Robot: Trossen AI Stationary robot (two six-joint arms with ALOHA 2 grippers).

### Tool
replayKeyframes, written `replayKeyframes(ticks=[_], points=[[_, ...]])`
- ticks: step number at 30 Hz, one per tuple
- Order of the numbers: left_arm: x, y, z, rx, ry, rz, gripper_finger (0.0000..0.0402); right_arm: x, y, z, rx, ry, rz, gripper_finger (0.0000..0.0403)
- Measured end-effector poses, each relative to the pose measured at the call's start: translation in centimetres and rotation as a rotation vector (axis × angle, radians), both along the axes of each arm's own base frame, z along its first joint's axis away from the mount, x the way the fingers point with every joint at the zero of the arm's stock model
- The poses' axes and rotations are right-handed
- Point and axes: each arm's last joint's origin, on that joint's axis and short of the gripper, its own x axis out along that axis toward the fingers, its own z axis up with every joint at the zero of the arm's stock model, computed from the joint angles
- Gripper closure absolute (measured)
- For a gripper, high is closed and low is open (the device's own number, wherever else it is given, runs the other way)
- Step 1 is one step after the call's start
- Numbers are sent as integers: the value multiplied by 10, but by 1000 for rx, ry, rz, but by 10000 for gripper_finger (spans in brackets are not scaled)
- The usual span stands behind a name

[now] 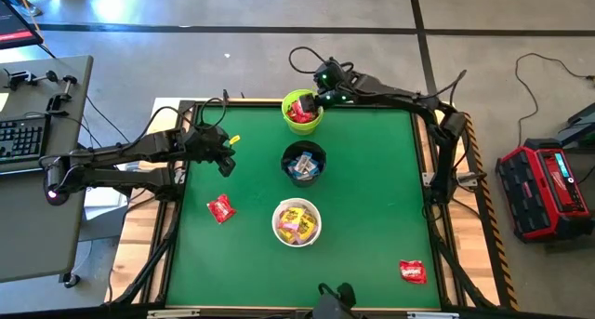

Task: Sort candy by brand, put in halloween buckets
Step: Put the red candy into the green bucket

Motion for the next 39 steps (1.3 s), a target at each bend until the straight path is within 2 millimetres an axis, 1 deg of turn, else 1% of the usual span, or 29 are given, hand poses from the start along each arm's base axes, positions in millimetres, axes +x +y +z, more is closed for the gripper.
replayKeyframes(ticks=[4, 6, 8, 10, 13, 14, 15, 21, 24, 28, 30, 33, 34, 39], points=[[0, 0, 0, -9, -3, -8, 391, -2, -1, 21, -67, 70, -6, 212], [0, -1, 0, -14, -5, -12, 391, -3, -1, 32, -109, 108, 7, 230], [0, -1, 0, -14, -5, -12, 391, -3, -1, 40, -138, 113, 39, 257], [0, -1, 0, -11, -3, -16, 391, 0, -2, 41, -141, 104, 70, 295], [0, -1, 0, -16, -4, -22, 391, 6, -2, 31, -125, 106, 108, 369], [0, -1, 0, -19, -5, -24, 391, 9, -2, 27, -125, 116, 120, 385], [0, -1, 0, -23, -6, -28, 391, 11, -1, 22, -124, 126, 131, 393], [0, -1, 0, -29, -8, -35, 391, 28, 0, -11, -97, 185, 159, 380], [0, -1, 0, -32, -7, -32, 391, 33, 1, -16, -119, 194, 167, 390], [0, -2, -1, -46, -5, -18, 391, 36, 6, -8, -198, 209, 188, 400], [0, -4, -1, -51, -7, -31, 391, 37, 9, 3, -231, 200, 202, 401], [2, -10, -1, -70, -11, -93, 393, 36, 21, 21, -292, 193, 259, 402], [3, -12, -1, -77, -11, -114, 395, 37, 26, 23, -314, 189, 283, 403], [7, -29, -1, -110, -18, -202, 401, 44, 53, 24, -354, 204, 368, 403]])
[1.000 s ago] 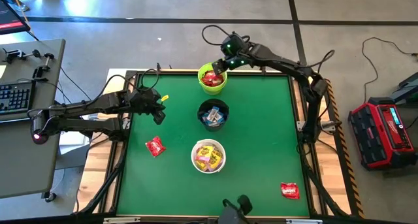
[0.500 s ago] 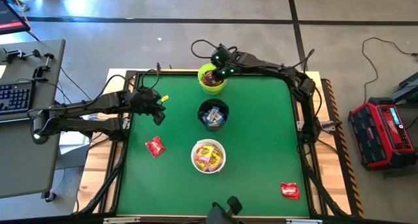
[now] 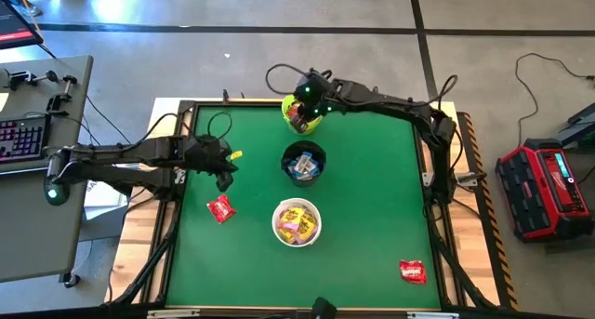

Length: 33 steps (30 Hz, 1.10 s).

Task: Sort candy by brand, put in halloween buckets
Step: Put the red candy into the green bucket

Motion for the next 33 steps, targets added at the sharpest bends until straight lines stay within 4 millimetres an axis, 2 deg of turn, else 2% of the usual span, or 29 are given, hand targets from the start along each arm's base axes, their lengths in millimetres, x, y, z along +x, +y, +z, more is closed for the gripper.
replayKeyframes(ticks=[7, 12, 19, 26, 33], points=[[-1, -28, -3, -61, 40, -91, 401, 3, 45, 30, -75, -45, 105, 403], [-11, -47, -8, -74, 134, -133, 401, -1, 68, 50, -112, -83, 173, 403], [-24, -69, -13, -91, 222, -208, 401, -7, 94, 67, -156, -110, 230, 403], [-31, -82, -15, -96, 262, -246, 394, -5, 116, 67, -197, -78, 260, 403], [-21, -92, -29, -63, 373, -242, 337, -10, 128, 70, -216, -39, 285, 403]])
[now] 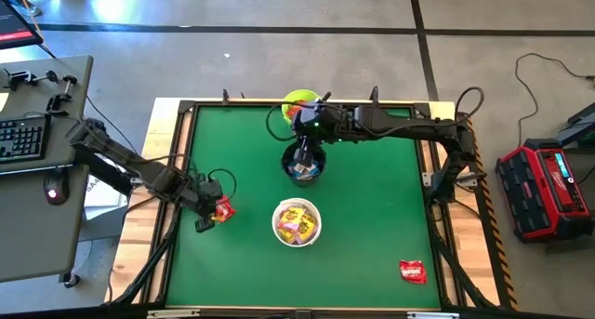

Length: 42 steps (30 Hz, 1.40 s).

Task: Sort candy by brand, put in halloween buckets
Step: Put the red candy into the green bucket

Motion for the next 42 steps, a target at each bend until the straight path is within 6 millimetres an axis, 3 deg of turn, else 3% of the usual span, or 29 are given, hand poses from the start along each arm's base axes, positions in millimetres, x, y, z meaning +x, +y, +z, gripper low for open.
replayKeyframes(ticks=[6, 14, 22, 27, 36, 42], points=[[12, -6, -20, 74, 126, 18, 292, -3, 9, 5, 0, -4, 31, 403], [22, -8, -35, 134, 181, 76, 282, -31, 23, 35, -14, -48, 51, 403], [31, 9, -39, 118, 220, 119, 282, -62, 27, 60, -20, -76, 53, 403], [43, 23, -39, 0, 190, 84, 282, -77, 28, 74, -25, -117, 51, 403], [33, 45, -38, -65, 344, 75, 277, -86, 28, 76, -26, -95, 46, 403], [31, 44, -37, -85, 351, -26, 229, -86, 28, 76, -26, -91, 47, 403]])
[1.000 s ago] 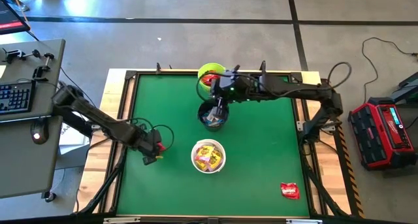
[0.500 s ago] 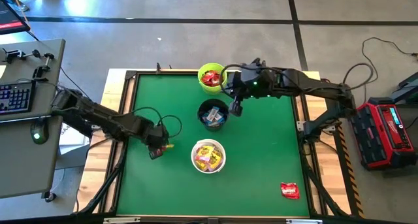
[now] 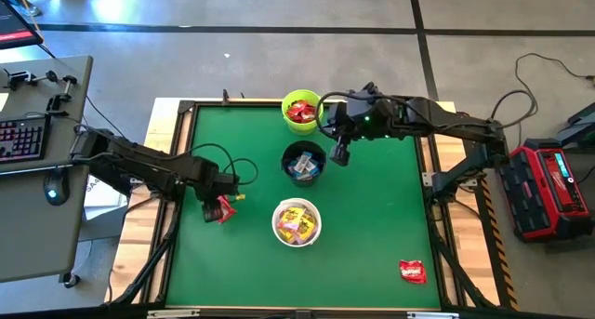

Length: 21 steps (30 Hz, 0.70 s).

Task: Sort candy by brand, put in halloween buckets
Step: Put the red candy into the green bucket

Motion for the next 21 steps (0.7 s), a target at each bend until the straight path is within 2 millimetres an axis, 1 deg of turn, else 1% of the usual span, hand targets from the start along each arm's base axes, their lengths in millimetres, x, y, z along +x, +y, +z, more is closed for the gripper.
replayKeyframes(ticks=[3, 5, 8, 11, 17, 21], points=[[2, 0, 0, 3, -18, -11, 204, 0, 0, 0, 0, 0, 0, 403], [1, 1, 0, 23, -16, -5, 197, 0, 0, 0, -1, 0, -1, 403], [-1, 1, -6, 25, -8, 21, 196, 0, 0, 0, -1, 0, -1, 403], [-9, -1, -15, -23, 35, 60, 198, 0, 0, 0, -4, 0, -1, 403], [-8, -2, -16, 15, 18, 120, 199, 0, 0, 0, -16, 4, 8, 403], [-10, -2, -23, 13, 7, 149, 199, 0, 0, 0, -16, 4, 8, 403]])
